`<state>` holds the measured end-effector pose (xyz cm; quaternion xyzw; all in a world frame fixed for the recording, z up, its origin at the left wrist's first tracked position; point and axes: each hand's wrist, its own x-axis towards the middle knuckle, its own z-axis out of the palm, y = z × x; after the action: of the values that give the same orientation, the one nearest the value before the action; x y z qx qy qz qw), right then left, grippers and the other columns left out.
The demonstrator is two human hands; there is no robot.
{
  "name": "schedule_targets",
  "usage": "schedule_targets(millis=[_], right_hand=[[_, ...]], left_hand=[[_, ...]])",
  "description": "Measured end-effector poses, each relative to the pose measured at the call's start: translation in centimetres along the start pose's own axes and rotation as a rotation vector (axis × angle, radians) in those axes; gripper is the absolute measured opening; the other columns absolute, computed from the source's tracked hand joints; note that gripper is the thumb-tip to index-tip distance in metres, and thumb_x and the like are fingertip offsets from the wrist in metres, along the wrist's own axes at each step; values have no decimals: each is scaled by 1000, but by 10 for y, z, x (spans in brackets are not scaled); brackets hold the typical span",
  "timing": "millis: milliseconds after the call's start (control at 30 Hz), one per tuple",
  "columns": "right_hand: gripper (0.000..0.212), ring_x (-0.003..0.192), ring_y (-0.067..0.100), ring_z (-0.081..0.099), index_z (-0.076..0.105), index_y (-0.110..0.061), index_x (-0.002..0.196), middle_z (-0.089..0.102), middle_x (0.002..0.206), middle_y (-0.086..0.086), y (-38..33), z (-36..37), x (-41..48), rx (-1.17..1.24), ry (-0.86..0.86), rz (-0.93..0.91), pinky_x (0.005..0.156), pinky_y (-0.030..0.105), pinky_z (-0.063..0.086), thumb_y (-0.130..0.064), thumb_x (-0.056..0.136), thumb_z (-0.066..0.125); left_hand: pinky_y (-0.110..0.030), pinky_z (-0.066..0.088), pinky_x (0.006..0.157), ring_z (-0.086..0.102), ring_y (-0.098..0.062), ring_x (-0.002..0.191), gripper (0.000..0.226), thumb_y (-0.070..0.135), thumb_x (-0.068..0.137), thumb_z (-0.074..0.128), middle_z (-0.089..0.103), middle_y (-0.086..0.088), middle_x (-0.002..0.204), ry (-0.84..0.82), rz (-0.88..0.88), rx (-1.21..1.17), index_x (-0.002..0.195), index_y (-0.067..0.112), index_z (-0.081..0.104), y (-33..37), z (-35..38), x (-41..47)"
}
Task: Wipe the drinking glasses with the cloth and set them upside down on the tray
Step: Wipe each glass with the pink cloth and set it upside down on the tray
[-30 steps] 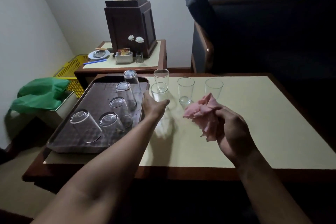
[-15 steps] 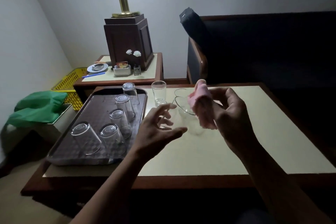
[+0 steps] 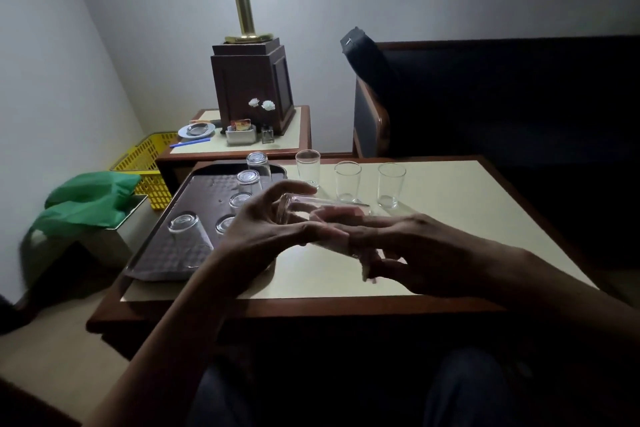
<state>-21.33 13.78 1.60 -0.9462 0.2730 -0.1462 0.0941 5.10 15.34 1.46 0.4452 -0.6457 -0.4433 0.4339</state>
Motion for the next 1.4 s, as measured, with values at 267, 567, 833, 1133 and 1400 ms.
schedule_targets(millis=[267,567,833,1133,1400], right_hand=[[65,96,9,62,10,-55,160,23,172,-10,-17,15,-2,-211,-87,29,84,31,59,-41,108,46],[49,86,18,77,69,-17,132,72,130,6,-22,-9,-12,-317,307,-121,67,32,66,-31,88,84],[74,108,25,64,27,-35,162,45,160,4,-10,-2,-4,-652,-98,-95,84,38,62,-15,99,60],[70,63,10,59,47,-49,144,59,123,-11,-31,-18,12,1034,-145,402,61,30,57,-20,89,78],[41,100,22,71,56,-36,119,69,125,8,-2,15,8,-237,123,-153,72,37,65,-2,99,64]], left_hand=[[-40,60,91,72,-34,111,60,35,90,67,74,-15,119,-67,-265,-394,146,24,49,-14,23,-4],[-27,60,70,61,-25,82,49,38,104,53,74,-14,103,-97,-445,-597,137,3,57,-2,3,0],[-35,54,83,65,-34,93,50,44,94,68,63,-27,113,-197,-370,-460,127,7,66,-4,5,2],[-58,52,102,60,-45,124,54,1,91,70,62,-24,135,-117,67,-397,140,-2,47,-18,0,0],[-42,55,102,68,-32,119,77,61,80,73,69,-14,132,-223,-280,-476,139,14,60,-25,9,-1]])
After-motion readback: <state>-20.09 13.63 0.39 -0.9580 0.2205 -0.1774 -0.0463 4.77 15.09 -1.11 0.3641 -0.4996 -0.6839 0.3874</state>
